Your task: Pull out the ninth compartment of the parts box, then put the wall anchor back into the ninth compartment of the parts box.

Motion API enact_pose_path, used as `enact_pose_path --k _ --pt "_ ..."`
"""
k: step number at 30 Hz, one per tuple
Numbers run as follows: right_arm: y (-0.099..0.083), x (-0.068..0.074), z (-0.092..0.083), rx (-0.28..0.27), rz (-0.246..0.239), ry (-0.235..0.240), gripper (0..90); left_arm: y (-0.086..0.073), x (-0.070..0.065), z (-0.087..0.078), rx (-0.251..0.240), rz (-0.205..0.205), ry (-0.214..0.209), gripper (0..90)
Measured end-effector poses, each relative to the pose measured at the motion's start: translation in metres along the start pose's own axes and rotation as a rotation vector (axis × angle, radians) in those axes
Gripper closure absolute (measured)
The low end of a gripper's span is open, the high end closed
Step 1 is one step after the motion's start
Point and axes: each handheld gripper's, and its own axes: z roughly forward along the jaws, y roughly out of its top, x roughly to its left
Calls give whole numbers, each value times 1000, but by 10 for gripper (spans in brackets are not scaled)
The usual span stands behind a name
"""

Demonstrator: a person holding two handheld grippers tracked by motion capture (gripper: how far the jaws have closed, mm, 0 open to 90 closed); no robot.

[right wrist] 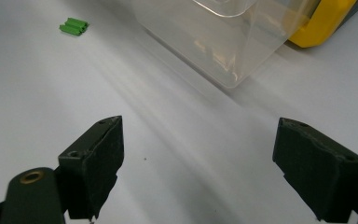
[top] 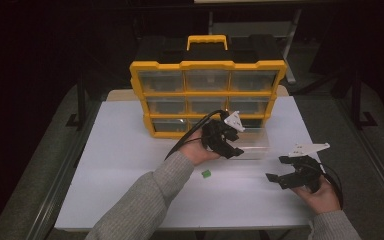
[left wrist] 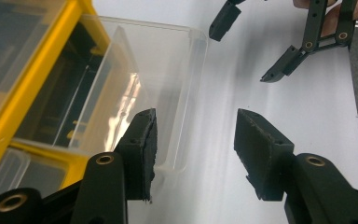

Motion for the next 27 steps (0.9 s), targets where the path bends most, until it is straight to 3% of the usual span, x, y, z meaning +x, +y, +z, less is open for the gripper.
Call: enact_pose_path --k 14,27 --pt "-3 -1 -3 -1 -2 -8 153 -13 -4 -24 -5 -18 19 451" --pt "-2 3 -5 11 -4 3 156 -39 -10 -43 -24 -43 50 430"
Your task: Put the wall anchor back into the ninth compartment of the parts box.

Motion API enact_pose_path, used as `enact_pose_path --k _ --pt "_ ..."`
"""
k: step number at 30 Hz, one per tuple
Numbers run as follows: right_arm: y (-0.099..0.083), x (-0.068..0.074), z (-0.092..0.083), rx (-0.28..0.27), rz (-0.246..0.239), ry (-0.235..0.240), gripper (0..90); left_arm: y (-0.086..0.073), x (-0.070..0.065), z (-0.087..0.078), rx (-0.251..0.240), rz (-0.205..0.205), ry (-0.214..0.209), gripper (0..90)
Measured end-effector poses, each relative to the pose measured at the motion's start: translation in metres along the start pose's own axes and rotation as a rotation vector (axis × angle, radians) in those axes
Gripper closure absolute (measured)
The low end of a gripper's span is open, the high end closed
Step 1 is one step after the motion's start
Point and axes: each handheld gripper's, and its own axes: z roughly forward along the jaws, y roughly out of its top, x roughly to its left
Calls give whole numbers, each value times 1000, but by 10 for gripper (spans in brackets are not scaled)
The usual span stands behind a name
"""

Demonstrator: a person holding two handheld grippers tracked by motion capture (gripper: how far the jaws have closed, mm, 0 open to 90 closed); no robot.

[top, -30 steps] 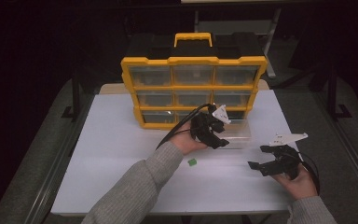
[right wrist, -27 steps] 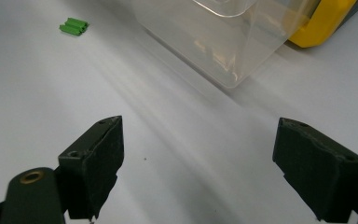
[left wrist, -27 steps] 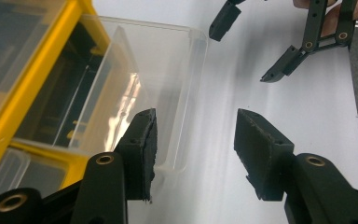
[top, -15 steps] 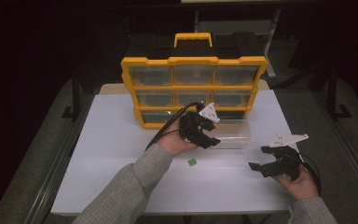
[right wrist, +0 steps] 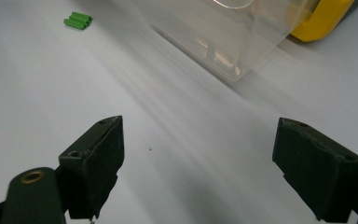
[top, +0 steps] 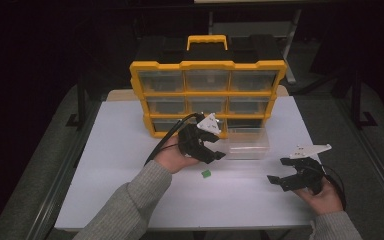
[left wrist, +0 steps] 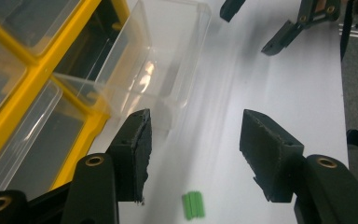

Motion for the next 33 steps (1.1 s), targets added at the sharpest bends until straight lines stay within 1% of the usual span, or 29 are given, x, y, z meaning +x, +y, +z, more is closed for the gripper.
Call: enact_pose_path --k 2,3,4,5,6,7,8,13,14,16,18,21,22,23,25,26,27,28,30,31,32,33 --pt "0 0 0 2 1 4 158 -4 -1 -3 7 7 3 430" --pt "0 -1 0 -1 -6 4 158 -6 -2 -3 -5 -7 10 429" --pt "0 -1 0 0 -4 6 158 -8 -2 -4 2 -5 12 427" --pt "0 -1 0 1 -9 5 158 -10 -3 -5 -8 -16 15 424" --pt "0 -1 0 3 -10 3 158 -12 -3 -6 -10 -18 16 422" --pt "0 -1 0 5 -8 6 158 -14 -3 -7 -5 -17 17 417" --pt "0 0 0 6 1 9 158 -17 -4 -8 -14 -31 20 412" --pt "2 2 1 7 -16 15 159 -28 -6 -13 -8 -54 37 392" --pt "2 2 1 11 -13 16 159 -29 -6 -15 -3 -52 45 388" --pt "1 2 0 8 -27 16 159 -34 -7 -18 -7 -58 52 380" --pt "1 3 -1 10 -8 23 159 -39 -9 -21 2 -55 67 380" --pt "1 4 0 14 -18 27 162 -47 -9 -25 -2 -69 74 371" --pt "2 4 1 15 -25 29 167 -51 -9 -26 -7 -82 75 371" --pt "2 5 1 17 -26 31 169 -54 -9 -27 -11 -86 78 370" --pt "2 6 1 18 -30 33 168 -60 -10 -29 -21 -116 74 369" --pt "2 6 2 22 -31 32 159 -62 -9 -31 -16 -103 80 373" --pt "3 7 2 27 -24 30 156 -65 -10 -32 -23 -110 86 377" --pt "3 7 3 36 -28 33 156 -67 -9 -34 -20 -101 86 377" --pt "4 7 4 40 -23 35 153 -72 -8 -37 -25 -120 91 371" --pt "4 7 4 40 -23 35 153 -72 -8 -37 -25 -120 91 368" --pt "5 10 3 39 -30 41 154 -79 -9 -41 -18 -126 108 362" --pt "5 11 3 39 -33 38 157 -81 -10 -42 -16 -131 111 358"
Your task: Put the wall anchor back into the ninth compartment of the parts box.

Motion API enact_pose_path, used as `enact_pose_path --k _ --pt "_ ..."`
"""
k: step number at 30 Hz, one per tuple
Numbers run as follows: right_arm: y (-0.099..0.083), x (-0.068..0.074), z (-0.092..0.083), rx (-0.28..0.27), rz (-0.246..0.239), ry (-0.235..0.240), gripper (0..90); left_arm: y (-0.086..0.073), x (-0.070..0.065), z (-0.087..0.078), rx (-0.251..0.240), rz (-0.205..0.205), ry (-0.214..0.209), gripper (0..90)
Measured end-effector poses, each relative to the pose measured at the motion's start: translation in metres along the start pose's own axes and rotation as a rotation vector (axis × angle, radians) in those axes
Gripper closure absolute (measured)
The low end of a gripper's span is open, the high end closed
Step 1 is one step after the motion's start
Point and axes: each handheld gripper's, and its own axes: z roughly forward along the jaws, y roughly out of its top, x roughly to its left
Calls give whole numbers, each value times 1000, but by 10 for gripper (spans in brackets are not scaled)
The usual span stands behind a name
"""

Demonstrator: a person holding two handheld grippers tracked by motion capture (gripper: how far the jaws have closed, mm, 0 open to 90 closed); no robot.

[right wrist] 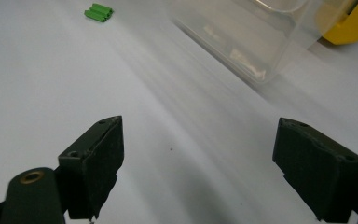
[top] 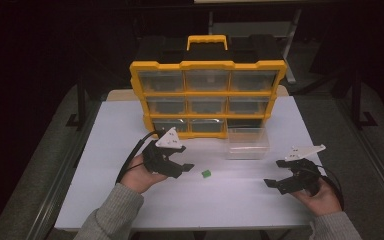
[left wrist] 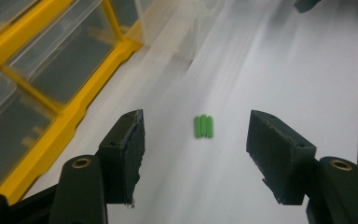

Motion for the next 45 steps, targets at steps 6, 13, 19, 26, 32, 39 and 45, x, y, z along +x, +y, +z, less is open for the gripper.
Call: enact_pose_path --k 6,13,19,26,32,39,45 --pt "4 2 -1 5 -23 10 196 -20 3 -7 6 -36 23 346" --pt "6 6 -2 5 -50 24 211 -35 3 -19 -4 -67 35 332" --pt "10 9 -3 6 -62 32 216 -50 5 -27 -5 -100 48 308" --pt "18 20 -7 -11 -101 55 237 -67 2 -36 -16 -125 81 288" --pt "26 29 -3 -6 -130 85 251 -74 0 -43 -36 -132 110 283" --pt "43 44 -1 10 -176 117 264 -83 -2 -42 -52 -149 110 284" --pt "57 54 5 29 -217 138 288 -90 -2 -43 -57 -163 111 279"
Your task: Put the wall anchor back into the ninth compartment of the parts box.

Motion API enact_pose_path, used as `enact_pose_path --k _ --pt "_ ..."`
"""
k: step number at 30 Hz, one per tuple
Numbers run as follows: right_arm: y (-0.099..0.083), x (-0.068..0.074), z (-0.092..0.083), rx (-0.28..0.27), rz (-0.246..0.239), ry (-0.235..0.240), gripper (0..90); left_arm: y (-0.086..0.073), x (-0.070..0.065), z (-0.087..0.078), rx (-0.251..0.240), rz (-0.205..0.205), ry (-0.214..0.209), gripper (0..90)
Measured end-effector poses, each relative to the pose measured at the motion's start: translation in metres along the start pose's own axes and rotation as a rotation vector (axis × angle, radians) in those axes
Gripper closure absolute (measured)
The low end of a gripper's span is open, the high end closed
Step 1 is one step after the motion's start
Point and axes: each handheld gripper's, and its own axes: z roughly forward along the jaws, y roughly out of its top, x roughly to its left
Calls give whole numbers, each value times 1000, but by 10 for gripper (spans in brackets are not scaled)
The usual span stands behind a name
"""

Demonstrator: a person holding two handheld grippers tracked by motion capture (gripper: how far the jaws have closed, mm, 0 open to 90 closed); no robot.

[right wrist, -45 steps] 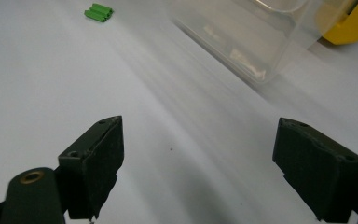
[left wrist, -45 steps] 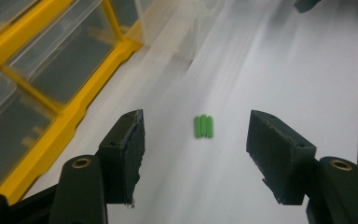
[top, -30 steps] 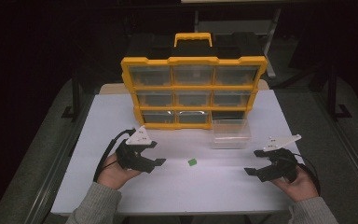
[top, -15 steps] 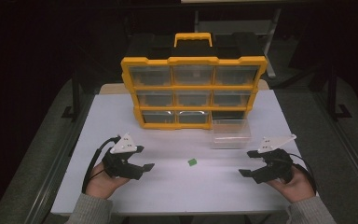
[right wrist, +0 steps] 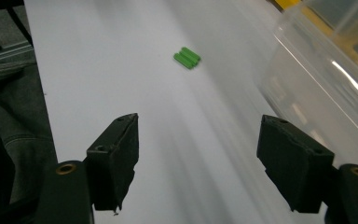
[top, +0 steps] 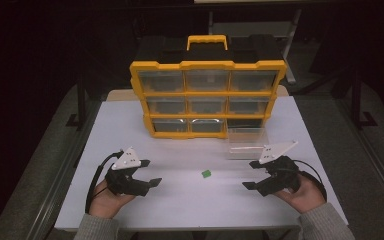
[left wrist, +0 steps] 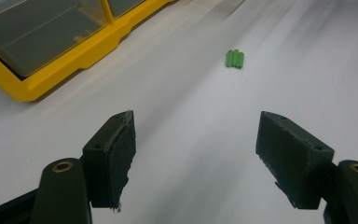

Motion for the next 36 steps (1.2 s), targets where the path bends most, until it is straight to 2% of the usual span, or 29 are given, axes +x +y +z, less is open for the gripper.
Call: enact_pose_path --k 5,6,9,14,17,20,21,23,25,29,36 --pt "12 7 10 3 -51 28 331 -4 -2 2 -14 -15 6 273" --pt "14 8 13 5 -59 33 342 -5 -1 2 3 -5 8 273" --pt "23 10 23 14 -82 58 363 -8 0 2 8 -1 14 274" --pt "37 13 41 56 -130 87 415 -10 3 0 4 -11 20 272" --pt "43 14 52 76 -152 96 406 -10 3 -2 -1 -16 20 273" --pt "48 11 66 106 -174 100 371 -11 3 -3 -14 -21 22 273" --pt "50 12 70 116 -167 103 368 -11 4 -4 -6 -11 24 273" --pt "54 12 78 126 -166 109 362 -11 4 -4 -6 -17 24 273" --pt "57 10 86 131 -184 113 370 -11 4 -4 -8 -17 24 273" --pt "64 8 99 142 -185 123 433 -12 5 -4 -4 -17 22 274" --pt "79 6 118 159 -230 83 561 -13 6 -5 -16 -27 24 278"
